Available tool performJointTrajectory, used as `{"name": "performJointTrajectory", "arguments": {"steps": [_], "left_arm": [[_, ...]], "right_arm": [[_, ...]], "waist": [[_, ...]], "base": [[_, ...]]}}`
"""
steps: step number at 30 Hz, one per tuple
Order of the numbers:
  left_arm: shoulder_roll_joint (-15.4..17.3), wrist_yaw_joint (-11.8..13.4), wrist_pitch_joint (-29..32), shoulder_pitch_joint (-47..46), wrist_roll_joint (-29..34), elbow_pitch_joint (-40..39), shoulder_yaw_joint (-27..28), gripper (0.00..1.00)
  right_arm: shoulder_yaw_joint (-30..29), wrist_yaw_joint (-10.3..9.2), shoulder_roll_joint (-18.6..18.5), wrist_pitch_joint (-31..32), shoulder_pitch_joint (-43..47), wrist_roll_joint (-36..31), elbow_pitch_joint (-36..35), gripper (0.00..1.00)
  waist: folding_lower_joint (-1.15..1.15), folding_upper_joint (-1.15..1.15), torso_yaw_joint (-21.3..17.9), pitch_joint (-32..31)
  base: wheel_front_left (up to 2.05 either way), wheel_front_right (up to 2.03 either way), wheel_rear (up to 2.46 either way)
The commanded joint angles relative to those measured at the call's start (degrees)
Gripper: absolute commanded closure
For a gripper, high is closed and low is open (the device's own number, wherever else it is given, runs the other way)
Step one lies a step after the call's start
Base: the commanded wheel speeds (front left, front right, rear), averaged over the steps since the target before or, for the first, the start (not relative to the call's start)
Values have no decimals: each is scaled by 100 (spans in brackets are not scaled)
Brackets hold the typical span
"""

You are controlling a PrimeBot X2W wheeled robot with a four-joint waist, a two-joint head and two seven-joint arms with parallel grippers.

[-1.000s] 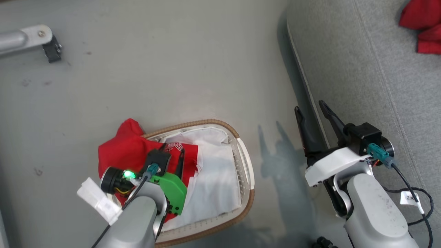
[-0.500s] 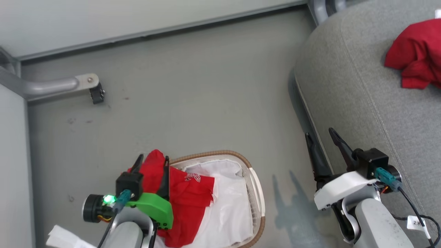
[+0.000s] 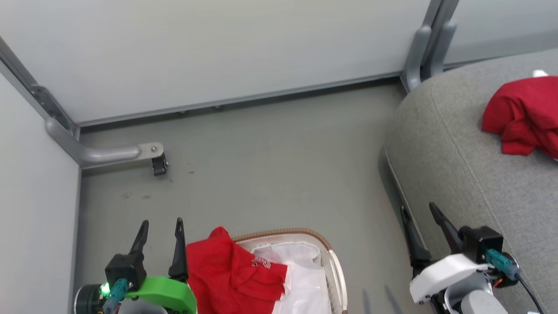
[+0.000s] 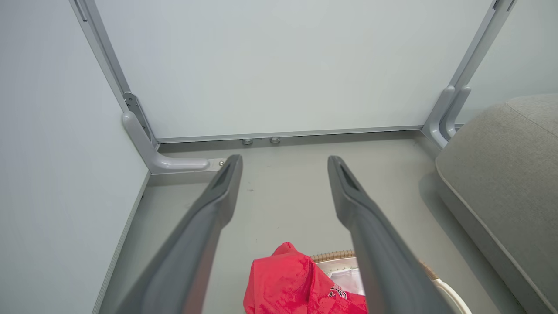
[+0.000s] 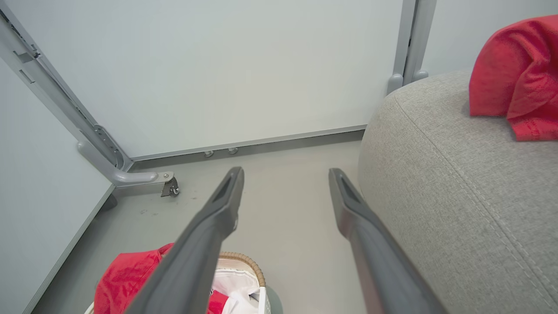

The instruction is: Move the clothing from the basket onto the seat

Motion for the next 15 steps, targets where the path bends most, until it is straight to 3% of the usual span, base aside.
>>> {"name": "performJointTrajectory", "arguments": {"steps": [1,15], "left_arm": [[-1,-20,4,163,-71,-55,-2,0],[1,-87,4,705,-221,-224,78,0]], "right_arm": [[-40,-6,-22,-1,165,22,-2,0],[-130,-6,-21,-1,546,64,148,0]], "waist": [[0,0,174,-390],[0,0,286,-719]], "base": [[0,0,0],[0,0,0]]}}
